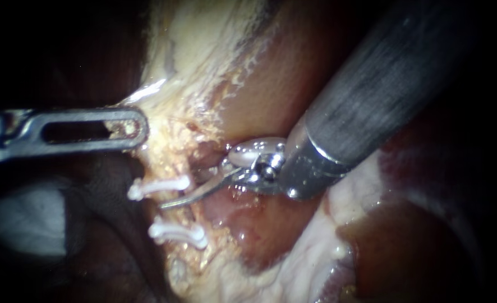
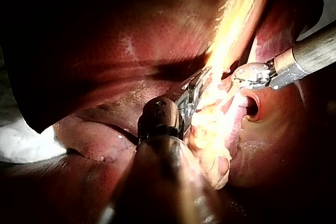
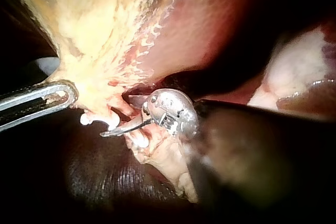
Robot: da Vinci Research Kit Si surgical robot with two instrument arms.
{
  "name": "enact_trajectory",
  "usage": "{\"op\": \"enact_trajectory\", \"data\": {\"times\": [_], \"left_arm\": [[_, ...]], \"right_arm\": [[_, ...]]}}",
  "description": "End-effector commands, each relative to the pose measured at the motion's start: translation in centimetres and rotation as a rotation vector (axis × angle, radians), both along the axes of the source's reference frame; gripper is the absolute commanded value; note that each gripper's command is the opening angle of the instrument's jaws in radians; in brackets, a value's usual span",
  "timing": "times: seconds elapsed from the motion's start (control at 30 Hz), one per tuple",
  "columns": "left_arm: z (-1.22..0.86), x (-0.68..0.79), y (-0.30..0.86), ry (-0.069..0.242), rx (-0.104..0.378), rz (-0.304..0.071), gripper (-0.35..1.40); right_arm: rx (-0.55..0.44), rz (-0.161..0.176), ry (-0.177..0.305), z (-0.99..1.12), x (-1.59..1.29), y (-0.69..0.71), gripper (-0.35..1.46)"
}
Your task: Go to the cutting position left tube
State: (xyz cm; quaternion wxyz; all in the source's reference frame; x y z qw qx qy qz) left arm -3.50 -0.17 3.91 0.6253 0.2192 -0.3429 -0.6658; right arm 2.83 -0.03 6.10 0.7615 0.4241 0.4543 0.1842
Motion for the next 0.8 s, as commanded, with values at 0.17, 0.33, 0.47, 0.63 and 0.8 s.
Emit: {"op": "enact_trajectory", "data": {"times": [0.17,0.33,0.47,0.63,0.8], "left_arm": [[0.0,0.0,0.0,0.0,0.0,0.0,-0.33],[0.0,0.0,0.0,0.0,0.0,0.0,-0.33],[0.0,0.0,0.0,0.0,0.0,0.0,-0.33],[0.0,0.01,0.0,0.0,0.0,0.0,-0.33],[0.0,0.01,0.0,0.0,0.0,0.001,-0.33]], "right_arm": [[0.0,0.0,0.0,-0.01,0.0,0.0,1.43],[0.0,-0.001,0.001,-0.01,0.0,-0.01,1.43],[0.0,-0.001,0.001,-0.01,0.0,-0.01,1.43],[0.001,-0.002,0.002,-0.02,-0.05,0.0,1.43],[0.004,-0.005,0.003,-0.09,-0.19,0.04,1.43]]}}
